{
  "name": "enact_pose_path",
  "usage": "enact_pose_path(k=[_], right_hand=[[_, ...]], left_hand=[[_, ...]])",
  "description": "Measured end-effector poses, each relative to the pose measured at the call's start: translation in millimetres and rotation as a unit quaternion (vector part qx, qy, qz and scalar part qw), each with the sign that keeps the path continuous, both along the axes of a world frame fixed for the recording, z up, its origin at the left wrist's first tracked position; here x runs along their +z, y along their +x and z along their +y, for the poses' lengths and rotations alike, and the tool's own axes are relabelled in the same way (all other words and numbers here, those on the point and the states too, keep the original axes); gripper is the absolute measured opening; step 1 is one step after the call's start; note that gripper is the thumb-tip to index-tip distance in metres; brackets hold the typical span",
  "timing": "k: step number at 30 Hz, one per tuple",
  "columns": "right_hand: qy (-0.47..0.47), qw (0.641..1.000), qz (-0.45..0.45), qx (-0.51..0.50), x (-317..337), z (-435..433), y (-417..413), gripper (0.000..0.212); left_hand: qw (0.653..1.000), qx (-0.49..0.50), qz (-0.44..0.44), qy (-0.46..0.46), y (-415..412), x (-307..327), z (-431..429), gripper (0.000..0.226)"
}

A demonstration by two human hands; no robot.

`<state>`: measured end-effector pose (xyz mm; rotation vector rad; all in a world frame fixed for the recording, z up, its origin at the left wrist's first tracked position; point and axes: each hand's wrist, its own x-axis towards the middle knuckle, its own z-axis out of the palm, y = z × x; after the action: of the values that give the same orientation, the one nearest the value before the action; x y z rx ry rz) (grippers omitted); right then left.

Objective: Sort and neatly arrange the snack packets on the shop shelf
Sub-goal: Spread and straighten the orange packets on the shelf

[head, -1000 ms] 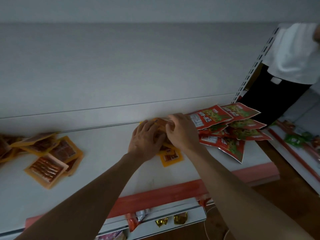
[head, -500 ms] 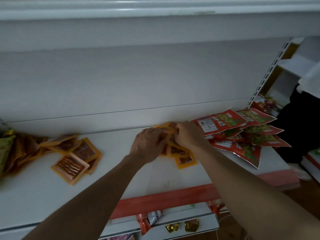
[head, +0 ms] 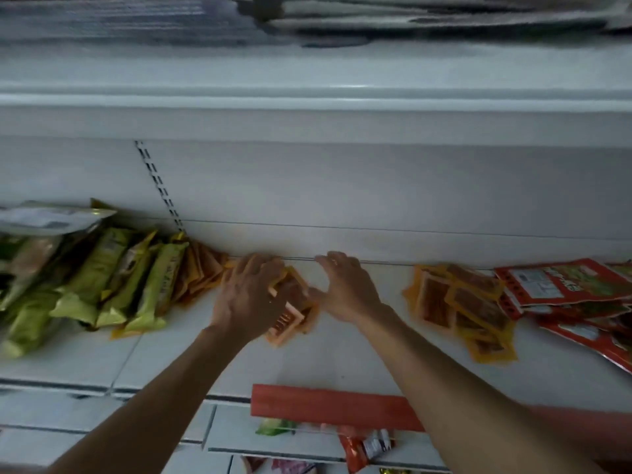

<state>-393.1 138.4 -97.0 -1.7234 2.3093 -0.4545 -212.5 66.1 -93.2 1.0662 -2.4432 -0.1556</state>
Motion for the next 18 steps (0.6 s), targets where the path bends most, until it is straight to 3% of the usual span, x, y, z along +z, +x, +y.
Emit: enact_pose_path(k=[4, 6, 8, 11, 15, 18], right_hand=[[-0.032, 0.998, 0.036, 0.05, -15.2, -39.4, 75.0, 0.099], [-0.022, 0.997, 0.044, 0.052, -23.1, -51.2, 94.9, 0.101], [0.02, 0.996, 0.055, 0.06, -36.8, -55.3, 103.7, 0.094], [0.047, 0.994, 0.085, 0.055, -53.5, -51.4, 105.5, 0.084], [-0.031, 0.995, 0.095, -0.004, -57.2, -44.6, 110.4, 0.065], [-0.101, 0.988, 0.109, -0.045, -56.4, -41.6, 112.1, 0.053]], left_hand=[[0.992, 0.108, -0.035, 0.051, 66.9, -10.1, -48.2, 0.061], [0.983, 0.11, -0.122, 0.082, 83.0, -22.4, -63.9, 0.069], [0.976, 0.086, -0.185, 0.069, 88.7, -38.0, -66.8, 0.073], [0.985, 0.074, -0.142, 0.058, 91.3, -54.5, -62.6, 0.071], [0.988, 0.05, -0.142, 0.029, 96.9, -62.9, -60.4, 0.072], [0.992, -0.027, -0.121, 0.025, 98.8, -66.9, -55.6, 0.066]])
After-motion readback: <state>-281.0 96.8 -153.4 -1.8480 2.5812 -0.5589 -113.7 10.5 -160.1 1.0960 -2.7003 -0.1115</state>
